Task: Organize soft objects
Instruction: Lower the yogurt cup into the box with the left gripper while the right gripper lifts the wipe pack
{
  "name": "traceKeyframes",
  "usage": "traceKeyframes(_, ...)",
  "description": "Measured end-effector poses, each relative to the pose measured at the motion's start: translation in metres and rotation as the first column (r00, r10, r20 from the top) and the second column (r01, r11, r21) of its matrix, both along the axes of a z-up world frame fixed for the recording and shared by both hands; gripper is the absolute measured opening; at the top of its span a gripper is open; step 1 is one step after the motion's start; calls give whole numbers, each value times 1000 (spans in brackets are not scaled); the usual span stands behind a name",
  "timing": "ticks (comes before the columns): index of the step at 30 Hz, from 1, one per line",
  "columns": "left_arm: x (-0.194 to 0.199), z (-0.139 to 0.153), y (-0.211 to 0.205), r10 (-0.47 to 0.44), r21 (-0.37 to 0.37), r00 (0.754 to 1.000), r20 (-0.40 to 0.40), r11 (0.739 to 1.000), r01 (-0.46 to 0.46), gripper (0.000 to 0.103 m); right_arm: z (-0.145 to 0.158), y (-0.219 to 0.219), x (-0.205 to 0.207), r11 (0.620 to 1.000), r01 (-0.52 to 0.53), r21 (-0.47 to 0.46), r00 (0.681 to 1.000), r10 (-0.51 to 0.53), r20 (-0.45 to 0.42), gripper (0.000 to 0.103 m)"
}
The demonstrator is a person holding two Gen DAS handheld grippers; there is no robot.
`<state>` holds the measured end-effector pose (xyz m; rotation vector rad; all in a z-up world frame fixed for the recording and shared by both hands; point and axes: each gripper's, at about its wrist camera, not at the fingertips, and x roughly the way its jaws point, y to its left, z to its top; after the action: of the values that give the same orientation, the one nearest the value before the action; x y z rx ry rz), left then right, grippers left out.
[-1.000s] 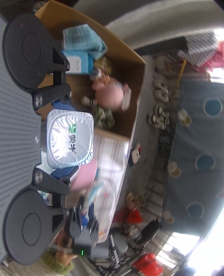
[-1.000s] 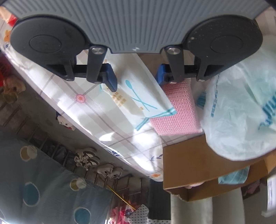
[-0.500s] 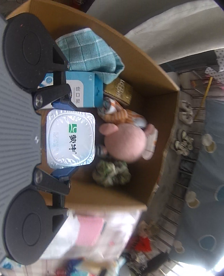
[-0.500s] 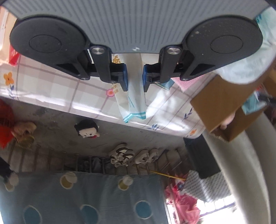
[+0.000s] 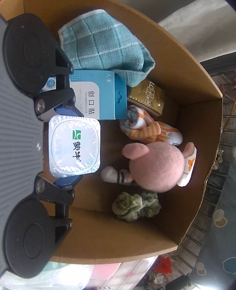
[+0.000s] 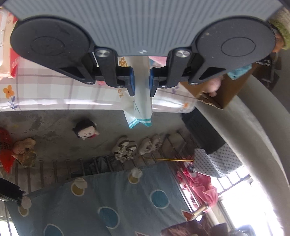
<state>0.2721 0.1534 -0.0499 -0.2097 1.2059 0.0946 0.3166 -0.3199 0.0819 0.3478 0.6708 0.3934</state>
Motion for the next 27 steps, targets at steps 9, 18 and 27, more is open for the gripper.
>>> traceKeyframes(9,-8,11,3,13,-50,999,39,999,-11,66,49,63,-19,969,-183,167,982,187,-9,14)
traceKeyframes(18,-29,39,17,98,-83,987,130,993,-87,71,44,168,-1,844,-314,434,901,409,-144,14)
traceKeyframes(27,-40,50,28,169,-66,974,152,985,-161,72,0,268,13,869,-245,429,821,421,-385,14)
